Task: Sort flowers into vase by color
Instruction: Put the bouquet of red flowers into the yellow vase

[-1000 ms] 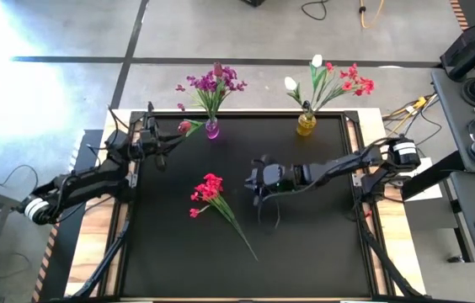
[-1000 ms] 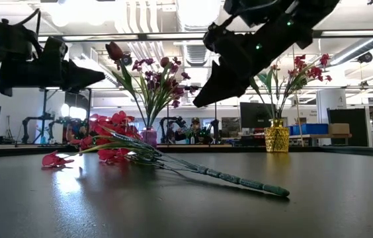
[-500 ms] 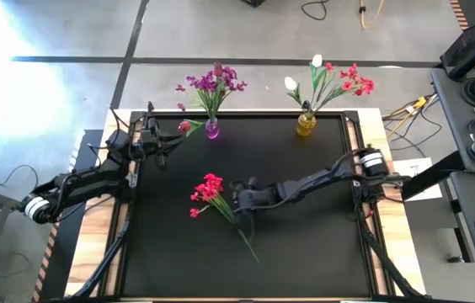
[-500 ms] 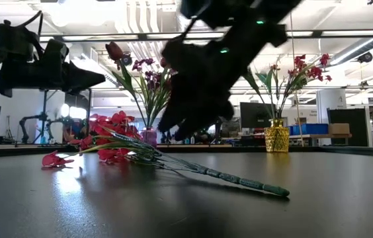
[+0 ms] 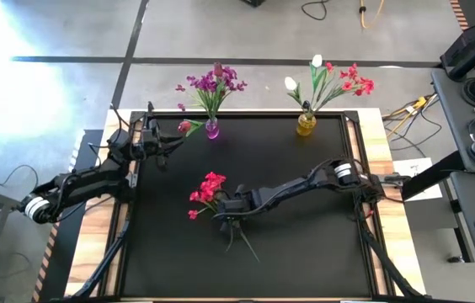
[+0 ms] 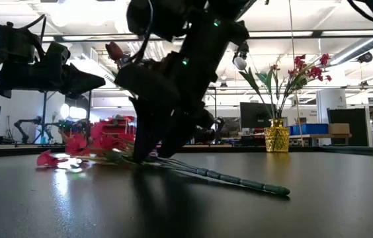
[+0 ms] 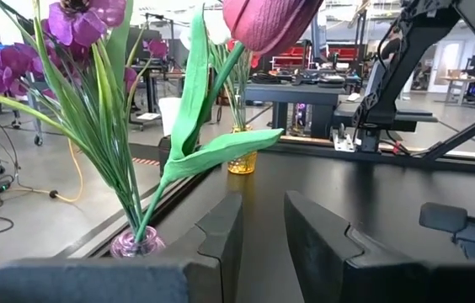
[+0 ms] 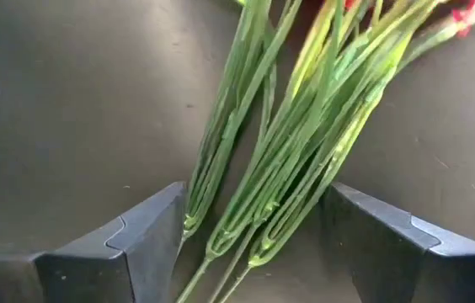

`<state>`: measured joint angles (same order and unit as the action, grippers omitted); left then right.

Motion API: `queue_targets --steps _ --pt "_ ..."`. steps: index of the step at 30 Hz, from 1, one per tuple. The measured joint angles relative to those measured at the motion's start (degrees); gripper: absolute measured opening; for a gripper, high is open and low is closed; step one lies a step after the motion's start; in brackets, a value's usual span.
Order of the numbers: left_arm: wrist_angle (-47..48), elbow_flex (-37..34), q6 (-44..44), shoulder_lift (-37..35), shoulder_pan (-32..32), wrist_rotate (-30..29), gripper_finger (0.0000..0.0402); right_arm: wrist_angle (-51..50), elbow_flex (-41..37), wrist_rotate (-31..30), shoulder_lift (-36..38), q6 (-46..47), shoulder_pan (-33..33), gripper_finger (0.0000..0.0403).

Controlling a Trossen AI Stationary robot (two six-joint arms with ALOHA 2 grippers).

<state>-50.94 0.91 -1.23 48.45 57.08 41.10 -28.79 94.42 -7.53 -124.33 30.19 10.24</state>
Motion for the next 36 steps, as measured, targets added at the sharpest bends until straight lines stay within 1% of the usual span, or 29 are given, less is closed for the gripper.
queue_targets --steps 5,9,13,16,18,20,22,25,30,33,36 --pt "0.0 0.0 -0.8 0.0 0.0 0.0 0.0076 -1.0 1.2 0.0 -0.9 -0.7 -0.4 0.026" --pt "0.0 0.0 -0.8 0.0 0.0 0.0 0.0076 -3.0 1.5 0.5 -0.8 -1.5 -1.1 0.0222" --pt "0.0 0.0 -0.5 0.0 0.0 0.0 0.0076 -10.6 4.3 0.0 -0.7 -5.1 -2.1 0.0176" --pt "0.0 0.0 -0.4 0.0 0.0 0.0 0.0076 -15.8 7.6 -1.1 -0.5 -8.5 -2.7 0.0165" --pt "0.0 0.0 -0.4 0.0 0.0 0.0 0.0076 -19.8 10.0 -2.1 -0.1 -9.8 -2.8 0.017" --pt "0.0 0.0 -0.4 0.0 0.0 0.0 0.0076 -23.8 12.0 -2.1 0.1 -9.6 -2.8 0.0184" --pt "0.0 0.0 -0.4 0.0 0.0 0.0 0.0076 -26.7 13.2 -2.1 0.1 -8.2 -2.8 0.0202" --pt "0.0 0.0 0.2 0.0 0.0 0.0 0.0076 -28.8 13.1 -2.1 0.1 -7.3 -2.6 0.0236" --pt "0.0 0.0 0.4 0.0 0.0 0.0 0.0076 -27.3 9.2 -1.0 -0.1 -7.2 -3.1 0.0279" --pt "0.1 0.0 0.4 0.0 0.0 0.0 0.0076 -24.9 7.8 -0.7 -0.1 -6.8 -4.1 0.0288" --pt "0.1 0.0 0.3 0.0 0.0 0.1 0.0076 -23.2 7.5 2.1 -0.1 -7.3 -5.0 0.0289"
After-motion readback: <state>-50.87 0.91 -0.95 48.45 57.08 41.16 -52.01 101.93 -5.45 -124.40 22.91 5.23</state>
